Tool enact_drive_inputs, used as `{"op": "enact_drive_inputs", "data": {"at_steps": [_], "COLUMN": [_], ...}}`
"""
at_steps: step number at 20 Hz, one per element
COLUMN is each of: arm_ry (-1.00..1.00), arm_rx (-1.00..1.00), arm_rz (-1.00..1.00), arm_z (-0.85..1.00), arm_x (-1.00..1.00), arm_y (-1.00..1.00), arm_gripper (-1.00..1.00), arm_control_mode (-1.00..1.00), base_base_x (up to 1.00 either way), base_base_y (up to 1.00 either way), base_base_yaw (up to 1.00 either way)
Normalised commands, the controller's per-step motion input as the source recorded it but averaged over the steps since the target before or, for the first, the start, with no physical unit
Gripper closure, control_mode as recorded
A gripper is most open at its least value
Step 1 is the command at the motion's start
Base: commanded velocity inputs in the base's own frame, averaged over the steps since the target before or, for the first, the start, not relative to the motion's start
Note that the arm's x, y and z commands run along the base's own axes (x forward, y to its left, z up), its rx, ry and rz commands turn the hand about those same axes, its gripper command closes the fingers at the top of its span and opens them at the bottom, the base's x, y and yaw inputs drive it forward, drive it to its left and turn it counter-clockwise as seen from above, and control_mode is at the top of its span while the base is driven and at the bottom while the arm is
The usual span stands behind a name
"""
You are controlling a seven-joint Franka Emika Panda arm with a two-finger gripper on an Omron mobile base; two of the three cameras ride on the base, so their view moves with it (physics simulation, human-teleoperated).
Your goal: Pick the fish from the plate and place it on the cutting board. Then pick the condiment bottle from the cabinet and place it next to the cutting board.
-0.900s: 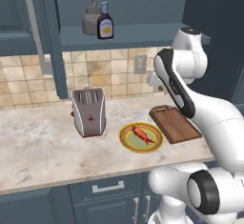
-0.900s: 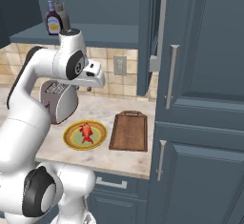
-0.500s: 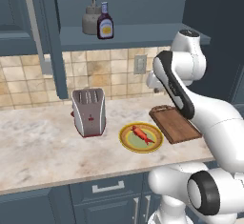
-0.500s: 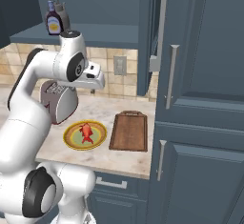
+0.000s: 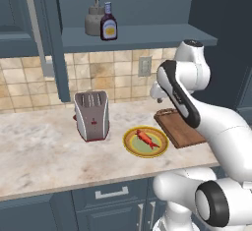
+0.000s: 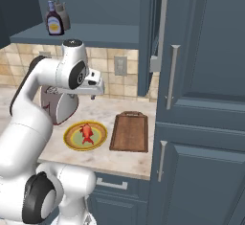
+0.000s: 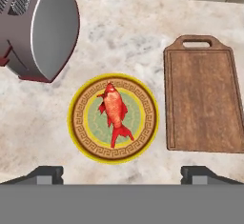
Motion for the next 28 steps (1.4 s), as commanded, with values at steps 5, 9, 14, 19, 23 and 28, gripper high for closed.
{"op": "enact_drive_inputs", "data": {"at_steps": [5, 9, 14, 19, 23, 28], "arm_ry": [0.02, 0.01, 0.03, 0.05, 0.04, 0.01], "arm_rx": [0.00, 0.00, 0.00, -0.02, -0.03, -0.03], "arm_rz": [0.08, 0.08, 0.06, 0.05, 0.04, 0.03], "arm_z": [-0.20, -0.24, -0.34, -0.42, -0.44, -0.42], "arm_x": [0.00, 0.00, -0.01, -0.04, -0.01, 0.00], "arm_y": [0.12, 0.12, 0.09, 0.06, 0.06, 0.04], "arm_gripper": [-1.00, -1.00, -1.00, -1.00, -1.00, -1.00], "arm_control_mode": [-1.00, -1.00, -1.00, -1.00, -1.00, -1.00], "base_base_x": [0.00, 0.00, 0.00, 0.00, 0.00, 0.00], "base_base_y": [0.00, 0.00, 0.00, 0.00, 0.00, 0.00], "base_base_yaw": [0.00, 0.00, 0.00, 0.00, 0.00, 0.00]}}
